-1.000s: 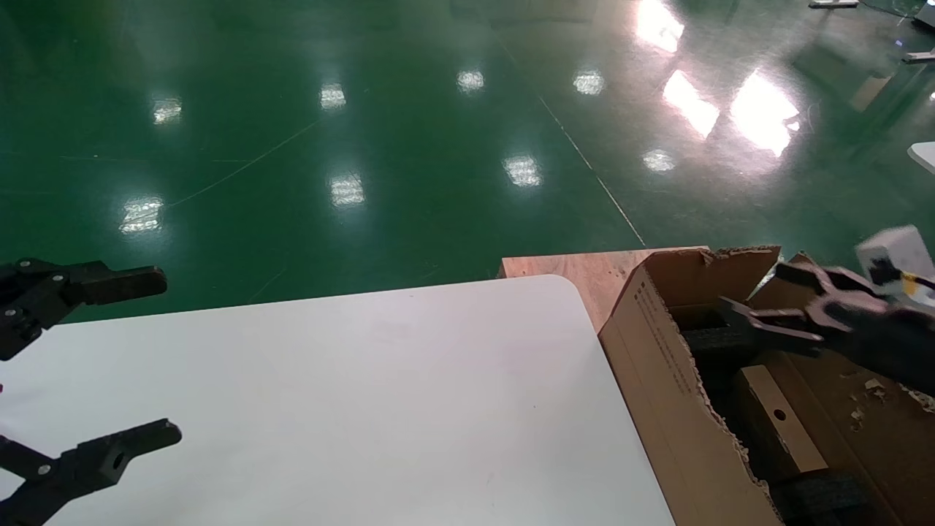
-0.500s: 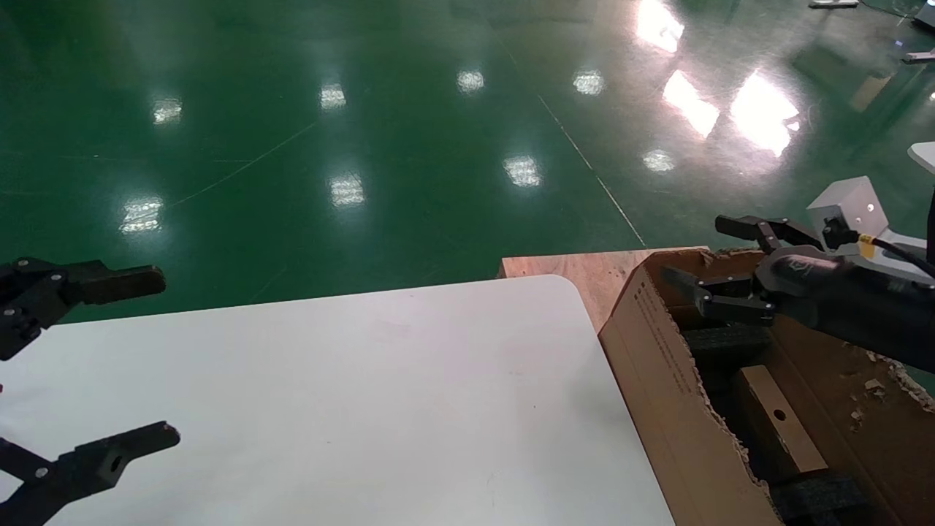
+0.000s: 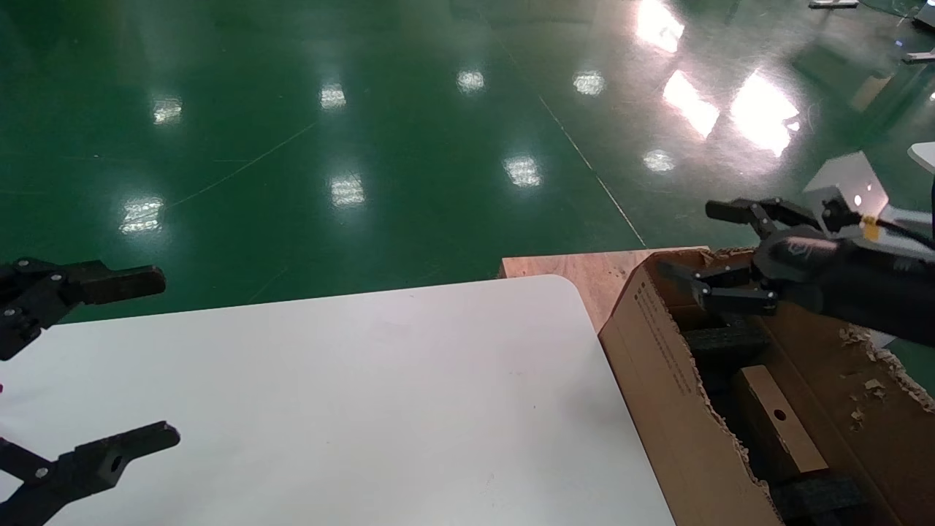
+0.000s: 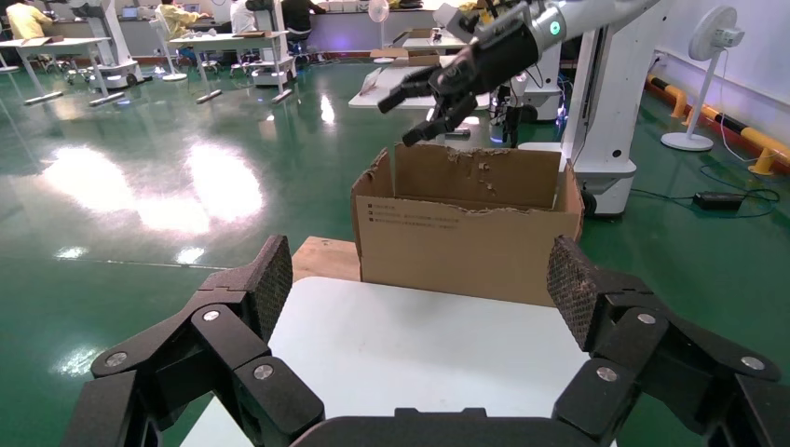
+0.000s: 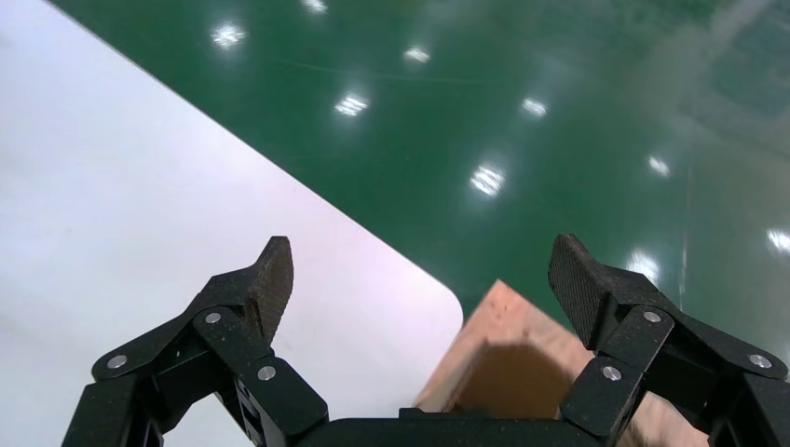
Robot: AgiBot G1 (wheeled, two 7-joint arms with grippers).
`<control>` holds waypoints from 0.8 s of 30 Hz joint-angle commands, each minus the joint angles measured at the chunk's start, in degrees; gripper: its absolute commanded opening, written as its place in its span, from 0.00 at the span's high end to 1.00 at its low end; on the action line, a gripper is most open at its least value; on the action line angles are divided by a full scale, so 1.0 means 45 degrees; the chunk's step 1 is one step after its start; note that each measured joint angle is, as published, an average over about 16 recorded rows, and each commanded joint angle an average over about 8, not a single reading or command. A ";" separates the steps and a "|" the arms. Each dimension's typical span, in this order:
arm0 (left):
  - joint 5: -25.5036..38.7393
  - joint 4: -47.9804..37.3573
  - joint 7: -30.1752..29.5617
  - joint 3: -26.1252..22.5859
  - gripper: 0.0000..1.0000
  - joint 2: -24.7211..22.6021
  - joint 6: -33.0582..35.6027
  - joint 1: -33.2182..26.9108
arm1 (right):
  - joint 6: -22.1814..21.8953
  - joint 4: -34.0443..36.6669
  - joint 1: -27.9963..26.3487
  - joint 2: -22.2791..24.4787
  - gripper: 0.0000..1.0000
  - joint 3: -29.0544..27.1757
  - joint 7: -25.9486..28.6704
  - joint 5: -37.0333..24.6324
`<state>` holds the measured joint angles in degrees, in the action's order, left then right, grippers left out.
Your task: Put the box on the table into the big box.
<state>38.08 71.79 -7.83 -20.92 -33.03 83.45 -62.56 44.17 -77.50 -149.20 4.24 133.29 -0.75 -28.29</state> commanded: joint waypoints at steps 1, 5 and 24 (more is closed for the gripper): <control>0.0000 0.0000 0.0000 0.0000 0.00 0.0000 0.0000 0.0000 | 0.0338 0.0032 0.0714 -0.0320 0.00 -0.0955 0.0094 -0.0111; 0.0000 0.0000 0.0000 0.0000 0.00 0.0000 0.0000 0.0000 | 0.1035 0.0098 0.2185 -0.0979 0.00 -0.2924 0.0287 -0.0338; -0.0001 0.0000 0.0001 -0.0002 0.00 0.0000 0.0000 -0.0001 | 0.4367 0.0412 0.9216 -0.4129 0.00 -1.2334 0.1210 -0.1427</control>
<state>38.07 71.79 -7.83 -20.93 -33.03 83.44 -62.56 63.81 -75.65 -107.75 -14.33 77.83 4.69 -34.71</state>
